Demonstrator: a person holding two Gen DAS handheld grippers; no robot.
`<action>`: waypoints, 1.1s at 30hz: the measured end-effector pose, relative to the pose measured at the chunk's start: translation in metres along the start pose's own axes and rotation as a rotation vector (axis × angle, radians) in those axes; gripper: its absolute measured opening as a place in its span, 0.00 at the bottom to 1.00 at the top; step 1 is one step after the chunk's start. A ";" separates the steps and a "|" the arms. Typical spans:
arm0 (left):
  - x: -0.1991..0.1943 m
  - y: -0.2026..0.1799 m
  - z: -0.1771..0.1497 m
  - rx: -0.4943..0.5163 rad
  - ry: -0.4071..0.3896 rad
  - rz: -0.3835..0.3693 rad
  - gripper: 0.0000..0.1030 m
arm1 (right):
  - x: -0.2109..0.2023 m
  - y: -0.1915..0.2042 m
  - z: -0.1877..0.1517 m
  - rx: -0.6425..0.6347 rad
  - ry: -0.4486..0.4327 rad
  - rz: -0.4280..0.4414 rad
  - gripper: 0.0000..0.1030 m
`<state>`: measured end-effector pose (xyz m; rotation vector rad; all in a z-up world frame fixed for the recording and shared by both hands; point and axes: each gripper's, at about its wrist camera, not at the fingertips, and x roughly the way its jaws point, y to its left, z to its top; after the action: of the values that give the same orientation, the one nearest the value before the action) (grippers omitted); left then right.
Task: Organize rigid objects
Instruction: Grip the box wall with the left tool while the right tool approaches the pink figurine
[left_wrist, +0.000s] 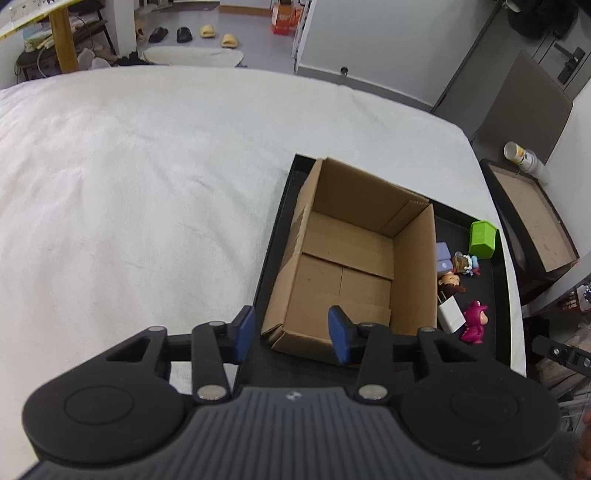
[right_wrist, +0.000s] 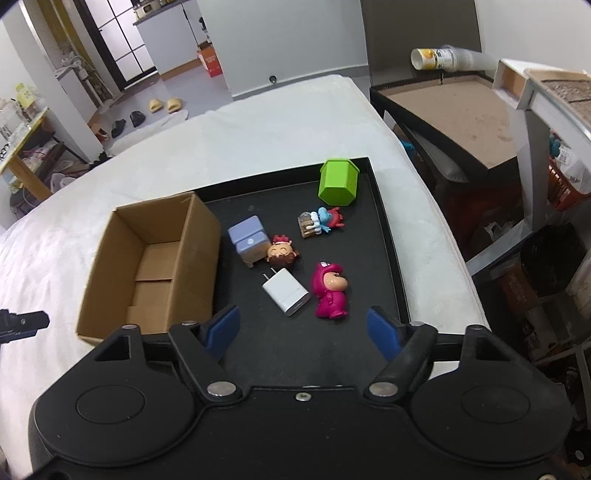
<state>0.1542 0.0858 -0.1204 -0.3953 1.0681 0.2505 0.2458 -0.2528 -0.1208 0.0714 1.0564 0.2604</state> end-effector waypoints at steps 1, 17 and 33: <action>0.004 0.000 0.000 -0.002 0.007 -0.001 0.38 | 0.006 -0.001 0.001 0.004 0.009 0.001 0.67; 0.047 0.008 0.008 -0.048 0.068 0.017 0.23 | 0.071 -0.008 0.009 -0.029 0.082 -0.004 0.64; 0.075 0.009 0.010 -0.052 0.134 0.046 0.18 | 0.116 -0.019 0.009 -0.028 0.065 0.016 0.61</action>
<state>0.1933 0.0988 -0.1840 -0.4388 1.2050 0.2964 0.3110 -0.2419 -0.2189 0.0463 1.1166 0.2932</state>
